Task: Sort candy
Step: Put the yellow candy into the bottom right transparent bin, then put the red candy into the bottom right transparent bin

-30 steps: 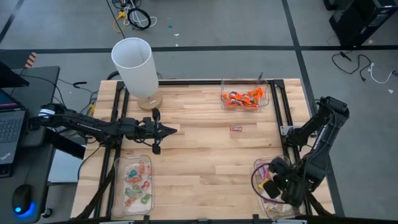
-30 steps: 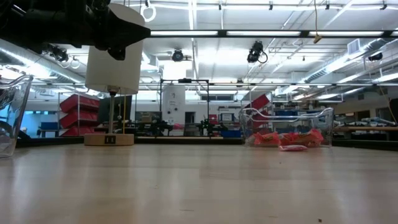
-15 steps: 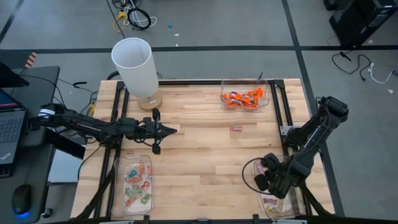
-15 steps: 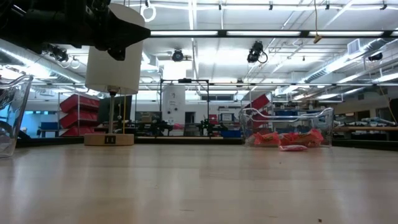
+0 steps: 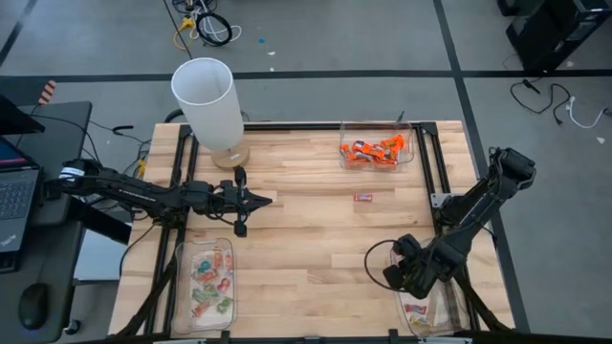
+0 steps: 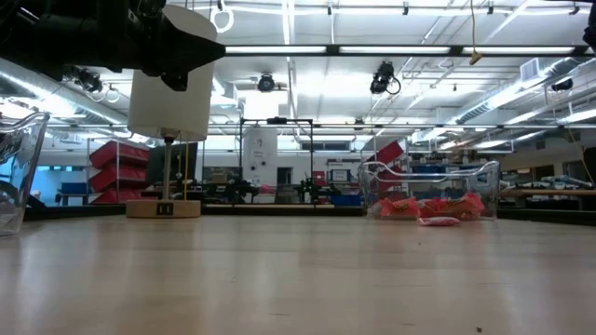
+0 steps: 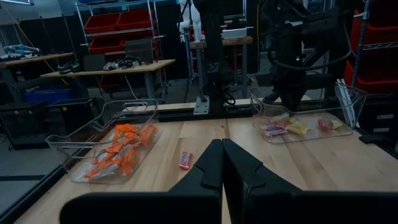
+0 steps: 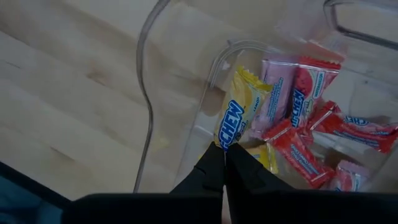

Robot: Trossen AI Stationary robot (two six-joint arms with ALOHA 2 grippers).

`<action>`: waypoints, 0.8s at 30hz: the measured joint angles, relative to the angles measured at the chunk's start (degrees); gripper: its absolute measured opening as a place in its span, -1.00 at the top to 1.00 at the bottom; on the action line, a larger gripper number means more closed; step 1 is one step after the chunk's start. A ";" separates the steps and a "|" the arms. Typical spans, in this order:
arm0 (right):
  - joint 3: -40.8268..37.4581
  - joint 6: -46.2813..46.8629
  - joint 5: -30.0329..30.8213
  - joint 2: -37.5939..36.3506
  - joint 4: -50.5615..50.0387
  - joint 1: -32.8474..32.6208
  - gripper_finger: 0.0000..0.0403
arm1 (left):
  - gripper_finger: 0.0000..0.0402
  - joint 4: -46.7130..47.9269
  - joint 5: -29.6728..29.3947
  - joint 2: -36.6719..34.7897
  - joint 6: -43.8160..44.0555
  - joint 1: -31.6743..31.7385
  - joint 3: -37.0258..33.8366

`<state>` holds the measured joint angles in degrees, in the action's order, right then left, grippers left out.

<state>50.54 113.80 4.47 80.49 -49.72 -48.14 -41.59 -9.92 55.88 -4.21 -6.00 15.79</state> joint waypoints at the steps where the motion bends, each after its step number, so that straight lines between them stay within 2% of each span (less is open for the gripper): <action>1: 0.00 0.00 0.00 0.00 0.08 0.00 0.99 | 0.98 -0.01 0.00 -0.01 0.00 0.00 0.00; 21: 0.00 0.02 -0.04 0.00 1.24 0.00 0.69 | 0.98 -0.01 0.01 -0.01 -0.22 -0.02 0.00; 24: 0.06 -0.15 -2.27 -0.18 1.34 0.01 0.68 | 0.98 0.01 -0.01 0.02 -0.22 -0.02 0.00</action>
<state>50.61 113.65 2.20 80.31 -48.38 -48.13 -41.58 -9.93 55.90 -4.43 -6.02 15.79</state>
